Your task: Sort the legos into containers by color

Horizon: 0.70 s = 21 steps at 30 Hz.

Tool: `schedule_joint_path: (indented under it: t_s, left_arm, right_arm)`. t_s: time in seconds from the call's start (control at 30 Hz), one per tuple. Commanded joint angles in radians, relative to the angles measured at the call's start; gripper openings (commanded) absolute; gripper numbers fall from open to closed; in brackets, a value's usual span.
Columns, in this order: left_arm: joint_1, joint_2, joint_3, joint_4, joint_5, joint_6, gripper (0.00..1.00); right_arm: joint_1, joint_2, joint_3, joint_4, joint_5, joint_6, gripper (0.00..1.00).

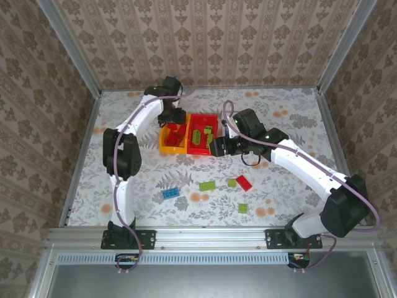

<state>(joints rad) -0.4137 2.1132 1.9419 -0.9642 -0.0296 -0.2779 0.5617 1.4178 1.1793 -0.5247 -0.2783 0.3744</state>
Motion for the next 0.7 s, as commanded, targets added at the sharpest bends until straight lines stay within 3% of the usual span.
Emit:
schedule_joint_path:
  t_s: [0.0,0.13,0.37,0.67]
  left_arm:
    - [-0.009,-0.141,-0.065,0.013,0.028,-0.052,0.64]
    - [-0.033,-0.296,-0.213,0.050,0.047,-0.084,0.67]
    - [-0.056,-0.670,-0.635,0.149,0.158,-0.191,0.70]
    - [-0.061,-1.038,-0.961,0.121,0.148,-0.302,0.71]
  right_arm:
    - [0.038,-0.002,0.001,-0.080,0.066,-0.095,0.73]
    - [0.151,0.039,-0.021,-0.136,0.120,-0.251,0.77]
    - [0.315,0.178,-0.032,-0.183,0.294,-0.398,0.85]
    - [0.356,0.389,0.049,-0.222,0.413,-0.425,0.90]
